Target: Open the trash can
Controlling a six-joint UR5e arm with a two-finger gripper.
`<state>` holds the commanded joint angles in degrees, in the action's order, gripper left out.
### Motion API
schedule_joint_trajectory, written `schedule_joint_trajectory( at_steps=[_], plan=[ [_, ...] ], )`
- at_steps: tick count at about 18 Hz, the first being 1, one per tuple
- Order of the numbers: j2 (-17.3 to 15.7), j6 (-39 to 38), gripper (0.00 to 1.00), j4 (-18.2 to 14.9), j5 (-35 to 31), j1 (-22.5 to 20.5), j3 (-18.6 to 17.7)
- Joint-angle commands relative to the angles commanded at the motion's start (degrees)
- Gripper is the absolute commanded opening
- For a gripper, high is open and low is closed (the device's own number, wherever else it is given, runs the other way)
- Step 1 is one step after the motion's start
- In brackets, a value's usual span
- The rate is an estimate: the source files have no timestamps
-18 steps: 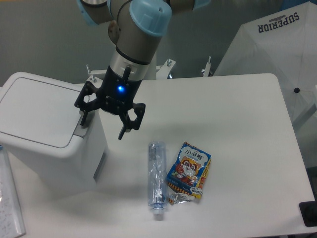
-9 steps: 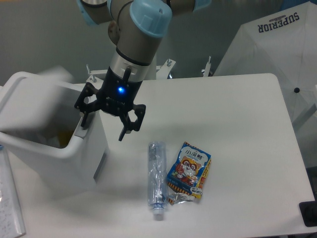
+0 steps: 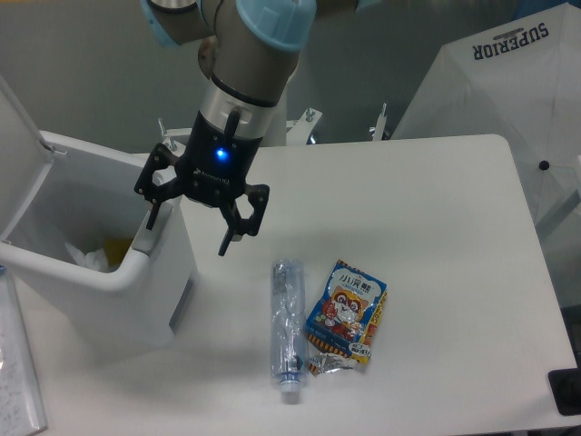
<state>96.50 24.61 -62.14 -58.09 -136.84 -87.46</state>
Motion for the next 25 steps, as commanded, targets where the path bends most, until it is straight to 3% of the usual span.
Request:
schedule_joint_trajectory(
  at_steps=[6,10,12,16,20,25],
  plan=[
    [-0.09,3.07,1.0,0.7,-2.1,-5.71,0.36],
    [0.88,9.91,1.0,0.7,-18.42,-8.26,-1.31],
    [1.23,13.52,1.0,0.7,-20.65,-8.79,-1.4],
    [3.95,20.02,1.0,1.58,-20.74,-12.21,-0.87],
    [6.41,31.96,1.0,1.5,-21.35,-16.34,-1.31],
    [9.84,42.7,1.0,1.05,-31.19,-18.81,-1.49]
  ],
)
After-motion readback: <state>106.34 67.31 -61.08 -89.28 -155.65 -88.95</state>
